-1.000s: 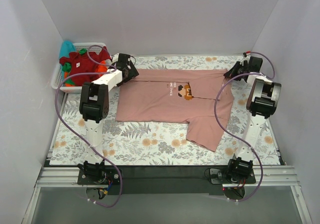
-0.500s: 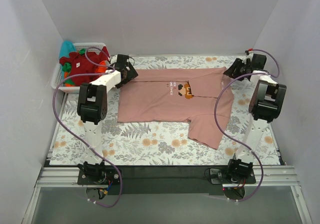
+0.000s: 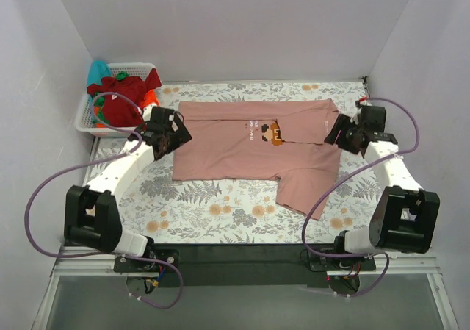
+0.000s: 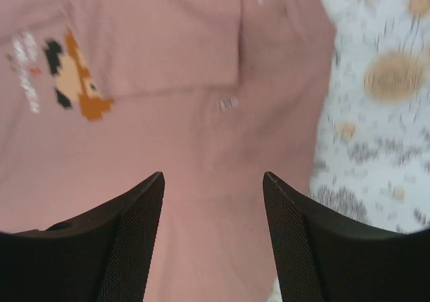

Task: Fold and stack the t-shirts
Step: Fold the tshirt

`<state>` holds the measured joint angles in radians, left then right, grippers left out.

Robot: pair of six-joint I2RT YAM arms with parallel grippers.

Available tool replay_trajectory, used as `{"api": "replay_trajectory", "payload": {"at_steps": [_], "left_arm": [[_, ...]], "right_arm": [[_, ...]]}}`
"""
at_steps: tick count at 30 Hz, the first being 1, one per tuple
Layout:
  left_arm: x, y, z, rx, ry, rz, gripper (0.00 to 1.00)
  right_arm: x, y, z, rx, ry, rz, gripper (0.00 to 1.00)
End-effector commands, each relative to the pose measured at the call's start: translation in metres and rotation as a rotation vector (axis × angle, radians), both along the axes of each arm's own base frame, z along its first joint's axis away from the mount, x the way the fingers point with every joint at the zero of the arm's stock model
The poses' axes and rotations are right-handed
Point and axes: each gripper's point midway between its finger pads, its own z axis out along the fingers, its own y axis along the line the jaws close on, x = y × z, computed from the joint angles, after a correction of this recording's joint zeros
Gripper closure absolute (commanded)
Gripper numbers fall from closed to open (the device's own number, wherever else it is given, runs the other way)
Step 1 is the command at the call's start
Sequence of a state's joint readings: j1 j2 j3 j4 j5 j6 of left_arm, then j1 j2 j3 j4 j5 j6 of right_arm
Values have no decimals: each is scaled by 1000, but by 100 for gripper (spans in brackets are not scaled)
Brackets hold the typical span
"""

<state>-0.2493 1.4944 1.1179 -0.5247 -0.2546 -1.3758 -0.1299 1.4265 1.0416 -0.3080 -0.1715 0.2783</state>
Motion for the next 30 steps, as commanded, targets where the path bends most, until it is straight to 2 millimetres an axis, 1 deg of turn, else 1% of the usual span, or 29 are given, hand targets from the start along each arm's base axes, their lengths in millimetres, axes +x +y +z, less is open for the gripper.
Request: {"api": "replay_trajectory", "payload": {"at_steps": [1,2,3,4,6,8,10,12,13,15,16,17,19,23,30], "left_arm": [[-67,1,-38,32,148,-17,7],[-80,5,-39,36,160,-14,7],[-89,9,-44,43,174,7,8],[-103,14,-57,57,211,10,8],[-114,18,-60,62,219,19,9],[-121,22,-67,74,238,30,11],[-118,22,-69,78,246,39,12],[-114,20,-71,73,253,45,13],[-113,18,-76,73,269,46,14],[-108,16,-77,65,272,61,15],[-107,16,-80,69,280,67,16],[-104,15,-80,64,272,78,18],[-101,16,-85,75,279,87,20],[-92,19,-89,92,273,120,24],[-81,14,-98,77,277,144,29]], "right_arm": [[-57,-8,-44,-71,191,-95,33],[-64,-7,-40,-78,180,-102,34],[-75,-6,-49,-78,204,-103,34],[-79,-5,-42,-79,177,-103,35],[-89,-3,-46,-75,179,-104,36],[-93,-2,-45,-74,170,-103,36],[-96,-1,-50,-73,183,-102,37],[-96,0,-53,-71,193,-101,38],[-96,0,-54,-72,194,-98,38],[-95,2,-56,-72,198,-91,38],[-95,-2,-57,-92,201,-106,38],[-95,0,-57,-92,201,-100,38],[-95,0,-59,-93,204,-100,38],[-101,0,-69,-100,224,-98,39],[-101,-3,-74,-113,236,-105,39]]}}
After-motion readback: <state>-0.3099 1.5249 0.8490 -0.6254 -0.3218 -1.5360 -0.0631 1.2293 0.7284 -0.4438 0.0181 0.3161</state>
